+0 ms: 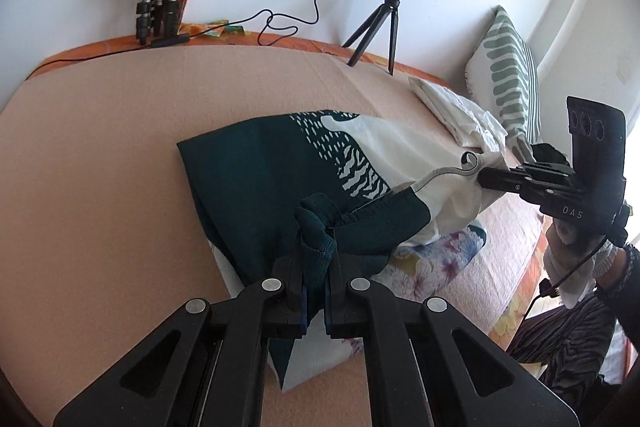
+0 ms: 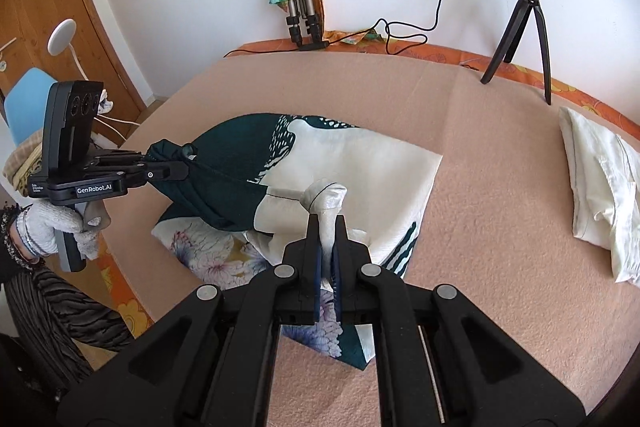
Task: Fold small clothes
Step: 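Lift the collar end with both tools and fold it over the hem fold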
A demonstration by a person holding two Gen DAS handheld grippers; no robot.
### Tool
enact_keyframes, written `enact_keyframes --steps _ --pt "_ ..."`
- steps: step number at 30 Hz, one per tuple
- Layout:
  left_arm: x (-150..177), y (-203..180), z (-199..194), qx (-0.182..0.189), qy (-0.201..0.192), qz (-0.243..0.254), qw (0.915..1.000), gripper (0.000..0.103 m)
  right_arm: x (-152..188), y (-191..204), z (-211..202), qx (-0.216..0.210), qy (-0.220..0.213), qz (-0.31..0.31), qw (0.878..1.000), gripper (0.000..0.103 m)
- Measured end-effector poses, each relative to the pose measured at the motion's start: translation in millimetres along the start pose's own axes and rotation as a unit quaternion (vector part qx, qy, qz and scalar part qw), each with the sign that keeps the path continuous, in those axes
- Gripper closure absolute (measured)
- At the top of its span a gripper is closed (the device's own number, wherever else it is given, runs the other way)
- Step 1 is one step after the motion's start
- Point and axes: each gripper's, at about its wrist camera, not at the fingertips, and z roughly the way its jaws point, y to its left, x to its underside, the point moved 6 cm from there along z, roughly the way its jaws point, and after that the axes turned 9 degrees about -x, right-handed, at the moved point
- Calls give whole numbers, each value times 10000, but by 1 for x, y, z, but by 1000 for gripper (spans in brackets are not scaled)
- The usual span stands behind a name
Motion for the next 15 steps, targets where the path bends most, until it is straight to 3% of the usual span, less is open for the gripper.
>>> enact_keyframes --steps 6,11,15 --pt "15 10 -10 -56 -48 -33 10000 99 6 -6 -4 110 -232 12 9997 98" --pt "27 10 -22 -1 -10 154 9999 93 19 -9 -21 104 -283 -57 9995 98" --pt "43 3 -37 -26 88 489 9988 92 35 -7 -37 164 -99 -302 9994 89"
